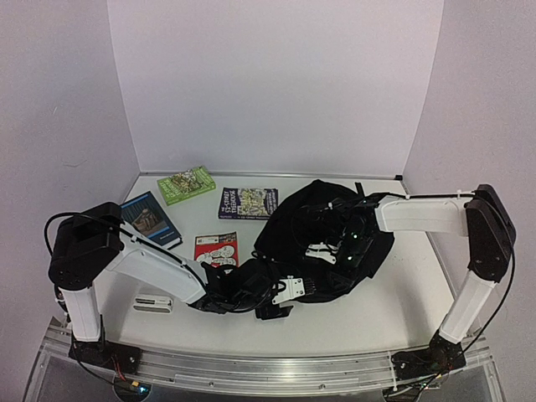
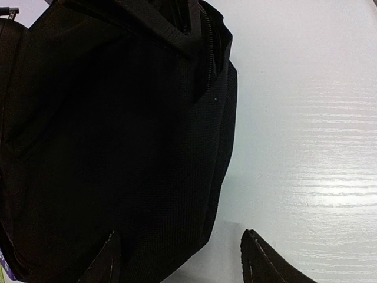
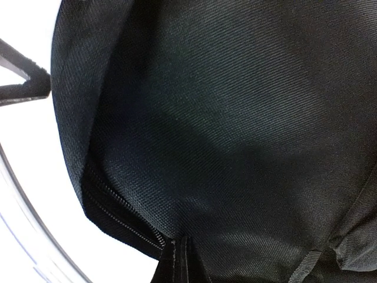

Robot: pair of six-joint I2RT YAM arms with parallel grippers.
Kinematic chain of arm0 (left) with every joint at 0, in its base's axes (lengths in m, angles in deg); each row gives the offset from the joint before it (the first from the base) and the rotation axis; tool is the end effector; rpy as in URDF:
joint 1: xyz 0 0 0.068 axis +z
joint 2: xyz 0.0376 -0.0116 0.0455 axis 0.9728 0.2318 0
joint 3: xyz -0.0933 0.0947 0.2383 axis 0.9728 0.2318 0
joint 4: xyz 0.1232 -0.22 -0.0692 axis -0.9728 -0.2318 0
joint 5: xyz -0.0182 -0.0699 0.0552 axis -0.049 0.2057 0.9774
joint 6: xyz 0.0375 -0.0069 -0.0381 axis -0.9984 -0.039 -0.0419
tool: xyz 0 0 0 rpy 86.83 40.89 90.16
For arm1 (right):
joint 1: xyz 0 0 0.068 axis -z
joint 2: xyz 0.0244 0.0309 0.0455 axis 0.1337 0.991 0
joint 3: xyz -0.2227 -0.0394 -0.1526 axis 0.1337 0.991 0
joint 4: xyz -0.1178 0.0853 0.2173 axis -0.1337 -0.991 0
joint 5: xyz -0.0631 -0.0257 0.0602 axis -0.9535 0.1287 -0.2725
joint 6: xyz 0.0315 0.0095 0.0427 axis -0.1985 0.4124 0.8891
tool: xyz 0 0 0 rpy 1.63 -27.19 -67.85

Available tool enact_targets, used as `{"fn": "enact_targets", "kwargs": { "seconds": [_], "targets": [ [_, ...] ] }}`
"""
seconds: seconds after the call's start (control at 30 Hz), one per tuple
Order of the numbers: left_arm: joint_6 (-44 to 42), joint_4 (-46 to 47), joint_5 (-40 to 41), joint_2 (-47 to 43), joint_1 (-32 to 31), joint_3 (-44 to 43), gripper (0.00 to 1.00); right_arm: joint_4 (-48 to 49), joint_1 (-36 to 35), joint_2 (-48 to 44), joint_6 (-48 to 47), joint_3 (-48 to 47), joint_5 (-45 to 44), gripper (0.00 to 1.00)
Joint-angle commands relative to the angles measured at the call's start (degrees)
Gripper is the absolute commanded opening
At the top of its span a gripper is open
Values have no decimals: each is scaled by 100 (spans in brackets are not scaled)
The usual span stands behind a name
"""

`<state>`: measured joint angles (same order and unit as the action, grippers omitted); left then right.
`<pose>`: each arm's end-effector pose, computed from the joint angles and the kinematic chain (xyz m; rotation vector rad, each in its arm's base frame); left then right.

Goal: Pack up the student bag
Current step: Adjust the student bag at the center of the board.

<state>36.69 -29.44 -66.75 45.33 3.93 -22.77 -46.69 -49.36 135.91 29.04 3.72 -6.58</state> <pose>0.1234 -0.3706 0.1353 1.6161 1.5755 -0.2192 0.2362 0.2233 0.1836 -1.7215 2.4323 0.4429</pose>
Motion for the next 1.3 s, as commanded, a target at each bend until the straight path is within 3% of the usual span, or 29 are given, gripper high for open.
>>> {"fn": "enact_targets", "kwargs": {
  "seconds": [0.0, 0.2, 0.4, 0.6, 0.93, 1.13, 1.27],
  "targets": [
    [-137, 177, 147, -300, 7, -41, 70, 35, 120, -467, 260, -301, 153, 0],
    [-288, 346, 162, -588, 11, 5, 72, 43, 693, -751, 611, -549, 743, 0],
    [-422, 367, 350, -329, 62, -123, 72, 197, 1472, -904, 1086, -689, 1476, 0],
    [-223, 115, 46, 67, 277, -380, 67, 573, 2019, -940, 1674, -621, 1865, 0],
    [486, -440, -600, 49, 440, -336, 28, 1605, 3362, -1075, 2818, -37, 1791, 0],
    [597, -710, -797, 185, 465, -510, 7, 1845, 3587, -836, 3226, 502, 226, 0],
    [614, -772, -893, 225, 464, -606, 0, 1832, 3581, -762, 3276, 677, -266, 0]
  ]
}}
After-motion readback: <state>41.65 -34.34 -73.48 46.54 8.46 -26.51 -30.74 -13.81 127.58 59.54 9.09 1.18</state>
